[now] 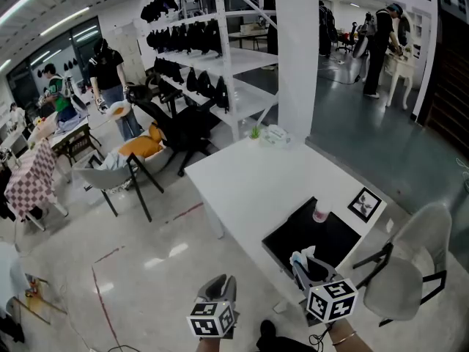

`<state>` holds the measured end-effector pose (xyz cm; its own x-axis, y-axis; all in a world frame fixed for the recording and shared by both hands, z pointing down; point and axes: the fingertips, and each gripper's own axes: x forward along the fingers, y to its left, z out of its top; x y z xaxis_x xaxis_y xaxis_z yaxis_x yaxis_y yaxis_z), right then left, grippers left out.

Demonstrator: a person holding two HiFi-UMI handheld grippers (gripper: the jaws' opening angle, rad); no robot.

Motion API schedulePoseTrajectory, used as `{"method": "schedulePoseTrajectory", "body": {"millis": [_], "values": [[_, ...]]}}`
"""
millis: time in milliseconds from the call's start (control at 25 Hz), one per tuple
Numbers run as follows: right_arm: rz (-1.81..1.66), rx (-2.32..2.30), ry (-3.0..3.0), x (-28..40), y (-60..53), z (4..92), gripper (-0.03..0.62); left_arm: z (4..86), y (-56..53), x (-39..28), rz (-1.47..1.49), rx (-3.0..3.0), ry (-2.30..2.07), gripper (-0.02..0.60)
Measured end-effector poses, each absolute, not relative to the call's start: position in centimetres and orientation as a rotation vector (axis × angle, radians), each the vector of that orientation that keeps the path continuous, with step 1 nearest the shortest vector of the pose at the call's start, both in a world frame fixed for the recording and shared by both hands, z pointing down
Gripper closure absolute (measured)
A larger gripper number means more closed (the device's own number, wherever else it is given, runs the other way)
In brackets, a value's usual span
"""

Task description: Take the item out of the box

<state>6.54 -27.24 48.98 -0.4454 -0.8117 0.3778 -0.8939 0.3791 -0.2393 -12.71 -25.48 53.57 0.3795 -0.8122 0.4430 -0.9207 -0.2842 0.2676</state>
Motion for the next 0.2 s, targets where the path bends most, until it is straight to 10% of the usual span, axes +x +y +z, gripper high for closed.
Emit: {"method": "schedulePoseTrajectory", "body": {"millis": [200], "values": [[0.614,1.525,-2.435,6.51,-27.37,49.07,0.494,53.59,-25.56,-12.67,0.302,2.166,-1.489,0.505]]}}
